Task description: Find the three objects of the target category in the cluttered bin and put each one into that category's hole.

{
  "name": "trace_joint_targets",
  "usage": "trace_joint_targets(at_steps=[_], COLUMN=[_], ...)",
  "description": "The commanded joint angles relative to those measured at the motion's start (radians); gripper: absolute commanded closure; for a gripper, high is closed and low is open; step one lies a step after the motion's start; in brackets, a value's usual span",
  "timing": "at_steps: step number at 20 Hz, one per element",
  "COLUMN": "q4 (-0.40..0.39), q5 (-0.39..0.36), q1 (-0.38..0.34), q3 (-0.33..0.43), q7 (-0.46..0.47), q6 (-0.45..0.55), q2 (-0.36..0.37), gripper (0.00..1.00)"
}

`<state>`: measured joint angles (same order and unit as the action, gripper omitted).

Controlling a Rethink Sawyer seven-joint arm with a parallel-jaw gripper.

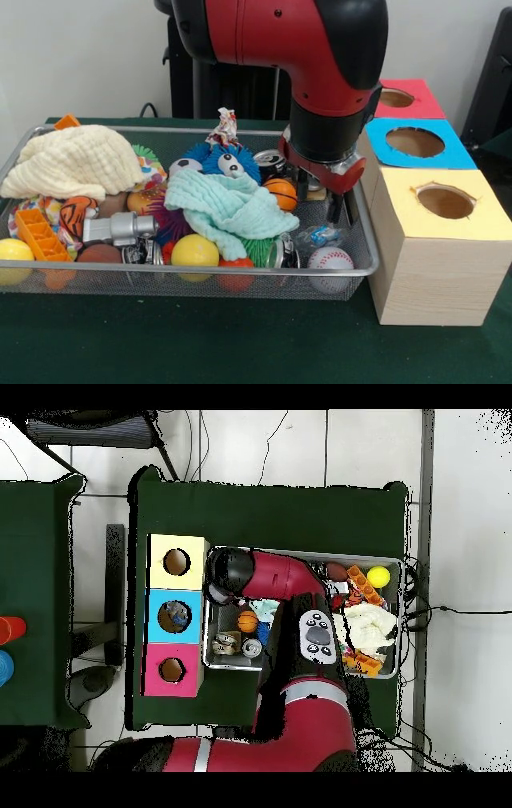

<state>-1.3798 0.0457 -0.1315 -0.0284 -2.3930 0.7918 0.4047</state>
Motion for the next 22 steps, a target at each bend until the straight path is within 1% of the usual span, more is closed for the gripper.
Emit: trace_joint_targets(at_steps=[1, 2, 5, 9, 12, 15, 18, 22], q4=[-0.039, -0.051, -0.062, -0.045, -0.029, -0.025, -0.016, -0.026], q5=[0.065, 0.068, 0.071, 0.067, 0.048, 0.036, 0.038, 0.050], q1=[-0.007, -0.012, -0.021, -0.036, -0.045, -0.039, -0.031, -0.024], q3=[0.025, 0.030, 0.033, 0.027, 0.016, 0.000, -0.014, -0.014], q7=[-0.182, -0.178, -0.163, -0.142, -0.119, -0.113, -0.113, -0.116], q6=[-0.105, -0.134, -0.176, -0.218, -0.246, -0.251, -0.216, -0.180], q2=[-0.002, -0.001, -0.008, -0.042, -0.070, -0.079, -0.089, -0.099], gripper=[0.00, 0.00, 0.00, 0.00, 0.00, 0.00, 0.00, 0.00])
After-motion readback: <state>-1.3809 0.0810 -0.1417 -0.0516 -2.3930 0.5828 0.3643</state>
